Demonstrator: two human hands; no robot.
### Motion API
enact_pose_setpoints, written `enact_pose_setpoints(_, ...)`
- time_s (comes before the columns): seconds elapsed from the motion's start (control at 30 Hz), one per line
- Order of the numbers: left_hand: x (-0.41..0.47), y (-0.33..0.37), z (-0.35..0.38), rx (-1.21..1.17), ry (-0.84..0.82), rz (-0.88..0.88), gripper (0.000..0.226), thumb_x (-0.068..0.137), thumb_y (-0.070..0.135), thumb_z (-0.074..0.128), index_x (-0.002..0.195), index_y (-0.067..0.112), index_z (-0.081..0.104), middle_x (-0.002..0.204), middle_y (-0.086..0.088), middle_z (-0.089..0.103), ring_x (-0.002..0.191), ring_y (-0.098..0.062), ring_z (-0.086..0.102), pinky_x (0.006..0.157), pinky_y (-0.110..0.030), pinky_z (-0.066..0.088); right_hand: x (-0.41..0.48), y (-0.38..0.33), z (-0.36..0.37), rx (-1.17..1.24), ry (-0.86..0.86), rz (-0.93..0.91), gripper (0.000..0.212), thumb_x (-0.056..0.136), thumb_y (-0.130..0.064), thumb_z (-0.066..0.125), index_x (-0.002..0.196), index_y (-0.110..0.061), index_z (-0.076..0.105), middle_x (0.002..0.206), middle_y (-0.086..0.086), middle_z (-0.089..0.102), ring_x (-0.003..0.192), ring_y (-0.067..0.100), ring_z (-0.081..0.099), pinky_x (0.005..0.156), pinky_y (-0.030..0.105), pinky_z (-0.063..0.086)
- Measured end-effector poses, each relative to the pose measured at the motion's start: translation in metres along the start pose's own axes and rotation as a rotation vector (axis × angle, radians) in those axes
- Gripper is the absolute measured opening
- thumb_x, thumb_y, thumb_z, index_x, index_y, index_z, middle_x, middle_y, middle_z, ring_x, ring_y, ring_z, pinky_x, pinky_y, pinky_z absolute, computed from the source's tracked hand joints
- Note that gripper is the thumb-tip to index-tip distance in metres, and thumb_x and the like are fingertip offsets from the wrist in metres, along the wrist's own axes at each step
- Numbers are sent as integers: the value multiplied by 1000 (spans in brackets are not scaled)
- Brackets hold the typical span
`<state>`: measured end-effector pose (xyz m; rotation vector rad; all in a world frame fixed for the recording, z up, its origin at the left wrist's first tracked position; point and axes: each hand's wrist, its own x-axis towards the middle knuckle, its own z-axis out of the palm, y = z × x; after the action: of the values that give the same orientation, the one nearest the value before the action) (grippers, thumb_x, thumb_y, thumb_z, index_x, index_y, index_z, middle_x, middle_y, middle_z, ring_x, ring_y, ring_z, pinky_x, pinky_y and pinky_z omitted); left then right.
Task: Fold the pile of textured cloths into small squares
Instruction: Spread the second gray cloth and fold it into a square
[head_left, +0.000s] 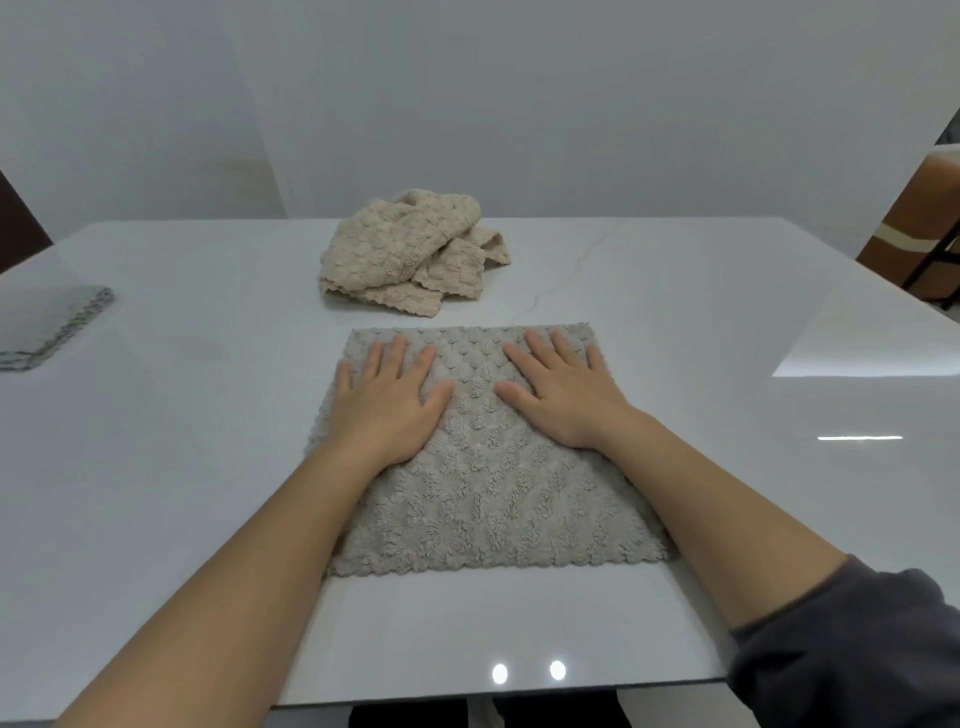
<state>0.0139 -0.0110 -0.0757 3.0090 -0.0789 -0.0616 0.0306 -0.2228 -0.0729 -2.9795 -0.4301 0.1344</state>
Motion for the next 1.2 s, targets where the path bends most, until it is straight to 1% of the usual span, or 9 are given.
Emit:
enact_pose_setpoints(0.17, -15, -23, -7, 30, 42, -118, 61, 100, 49, 11, 156, 25, 3, 163, -6, -8, 149, -23, -9, 119, -49, -5, -7, -4, -5, 38, 25, 13, 61, 101, -54, 14, 156, -30, 3, 164, -1, -8, 150, 22, -12, 118, 53, -10)
enact_pose_setpoints(0.23, -23, -13, -9, 9, 106, -34, 60, 101, 41, 14, 156, 19, 3, 163, -7, -8, 149, -22, -10, 120, -47, -6, -12, -15, -8, 42, 56, -4, 58, 103, -45, 14, 157, -25, 1, 164, -1, -9, 150, 22, -12, 118, 54, -9)
enact_pose_setpoints(0.3, -31, 3, -9, -28, 94, 96, 58, 102, 37, 16, 156, 19, 1, 162, -4, -9, 149, -18, -11, 120, -44, -7, -19, -32, -6, 40, 37, -58, 57, 104, -41, 14, 157, -24, 0, 164, -3, -8, 150, 20, -11, 118, 54, -9)
enact_pose_setpoints(0.4, -42, 10, 1, -22, 15, 151, 58, 103, 40, 15, 155, 22, -1, 163, 0, -10, 149, -15, -11, 121, -42, -5, -31, -39, 6, 16, -11, -85, 58, 103, -46, 13, 156, -28, -1, 164, -6, -8, 150, 20, -10, 118, 55, -7)
enact_pose_setpoints(0.63, -53, -9, 3, -30, 51, 65, 59, 102, 46, 14, 156, 25, 3, 163, 2, -7, 149, -15, -8, 121, -38, -5, -44, -11, 4, 17, -31, -4, 60, 102, -54, 13, 156, -33, 0, 163, -8, -9, 150, 20, -11, 119, 51, -8)
enact_pose_setpoints(0.83, -53, -8, 4, -25, 65, 56, 59, 102, 45, 16, 156, 24, 4, 163, 1, -4, 149, -16, -6, 120, -39, -4, -11, -42, -12, 8, 21, -42, 59, 103, -49, 13, 156, -28, 1, 164, -3, -8, 150, 23, -11, 117, 57, -8)
enact_pose_setpoints(1.03, -53, -8, 5, -22, 58, 54, 59, 101, 44, 16, 156, 25, 4, 163, 2, -4, 149, -16, -6, 120, -39, -5, 21, -62, 0, 10, -40, -91, 58, 102, -51, 13, 156, -32, 4, 164, -5, -8, 150, 24, -10, 116, 59, -8)
enact_pose_setpoints(1.1, -53, -9, 5, -21, 62, 57, 59, 101, 44, 15, 156, 25, 3, 163, 1, -5, 149, -16, -7, 120, -39, -5, 22, -42, 0, -4, -19, -60, 58, 101, -53, 10, 155, -34, 3, 164, -5, -6, 150, 25, -7, 116, 59, -7)
enact_pose_setpoints(1.2, -53, -9, 5, -22, 58, 64, 60, 101, 45, 14, 156, 25, 2, 163, 1, -7, 149, -16, -8, 120, -39, -6, 21, 0, -6, -20, 2, 98, 59, 101, -54, 8, 156, -32, 4, 164, -2, -4, 150, 27, -5, 116, 62, -5)
